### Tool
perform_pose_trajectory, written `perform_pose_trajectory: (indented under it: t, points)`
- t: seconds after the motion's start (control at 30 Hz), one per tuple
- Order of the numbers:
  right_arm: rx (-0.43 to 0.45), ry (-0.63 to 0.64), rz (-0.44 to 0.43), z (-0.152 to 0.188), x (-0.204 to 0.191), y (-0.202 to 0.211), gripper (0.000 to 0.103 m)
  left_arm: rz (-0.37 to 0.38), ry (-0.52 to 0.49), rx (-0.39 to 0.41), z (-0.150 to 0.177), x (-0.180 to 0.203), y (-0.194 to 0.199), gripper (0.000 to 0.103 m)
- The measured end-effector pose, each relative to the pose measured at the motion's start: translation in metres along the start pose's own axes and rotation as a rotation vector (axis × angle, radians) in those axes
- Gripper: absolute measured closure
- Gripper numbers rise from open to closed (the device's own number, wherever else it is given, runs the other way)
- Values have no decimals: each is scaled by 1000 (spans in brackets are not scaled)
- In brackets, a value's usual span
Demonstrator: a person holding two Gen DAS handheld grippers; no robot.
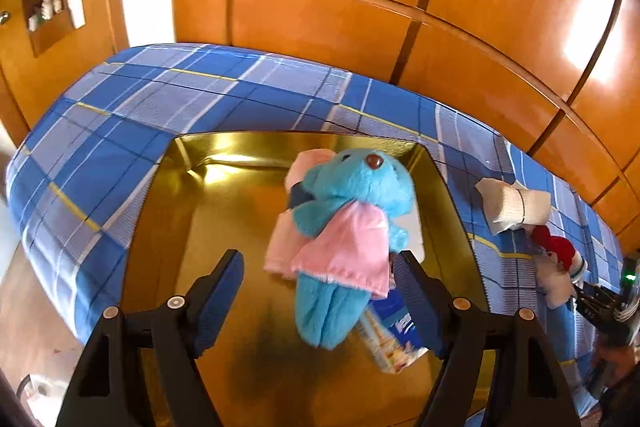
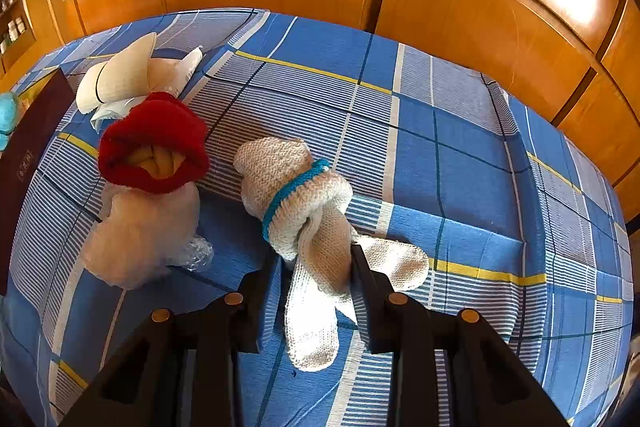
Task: Organize soft objects
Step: 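Carry the teal bear into the gold tray and open the left tool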
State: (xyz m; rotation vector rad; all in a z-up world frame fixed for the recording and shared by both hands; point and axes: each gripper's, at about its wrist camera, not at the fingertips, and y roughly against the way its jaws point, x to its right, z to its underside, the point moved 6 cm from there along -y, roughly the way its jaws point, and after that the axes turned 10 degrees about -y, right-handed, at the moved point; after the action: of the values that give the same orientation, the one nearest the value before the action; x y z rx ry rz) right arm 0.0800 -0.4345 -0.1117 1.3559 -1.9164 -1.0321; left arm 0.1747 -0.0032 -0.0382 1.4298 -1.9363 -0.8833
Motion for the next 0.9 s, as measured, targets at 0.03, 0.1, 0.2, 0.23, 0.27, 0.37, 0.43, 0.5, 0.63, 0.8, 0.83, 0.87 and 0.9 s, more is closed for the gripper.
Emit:
perform_pose_trajectory:
  t: [0.03, 0.1, 0.2, 0.23, 0.27, 0.37, 0.43, 0.5, 0.63, 0.8, 0.83, 0.87, 0.9]
  points:
    - [1, 2, 3, 0, 0, 0, 71, -7, 0, 2, 3, -2, 2, 25]
    - [2, 3, 7, 0, 0, 0, 71, -36, -3, -3, 10, -5, 4, 25]
    - [4, 4, 11, 0, 0, 0, 71, -68, 20, -8, 20, -12, 6, 25]
    - [4, 4, 12, 1, 0, 0, 71, -74, 26, -7, 23, -14, 8, 25]
    - [4, 3, 13, 1, -1, 0, 71, -81, 30, -6, 25, -15, 9, 25]
    - [5, -9, 18, 1, -1, 2, 71, -88, 42, 7, 30, -18, 17, 25]
    - [5, -22, 19, 0, -1, 2, 72, -103, 37, 32, 33, -20, 28, 25]
    - [4, -44, 15, 0, 1, 3, 72, -124, 22, 58, 35, -20, 38, 25]
    - [2, -42, 30, 1, 0, 2, 72, -142, 5, 97, 42, -17, 55, 25]
    - [-4, -50, 44, 1, -2, 2, 72, -142, 3, 114, 53, -11, 64, 25]
    - [-6, -57, 43, 1, -3, 2, 72, -140, 2, 112, 55, -9, 64, 25]
    - [-10, -71, 38, 1, -2, 3, 72, -138, -2, 107, 58, -7, 63, 25]
    - [-12, -82, 33, 1, -2, 4, 72, -135, -3, 104, 60, -6, 63, 25]
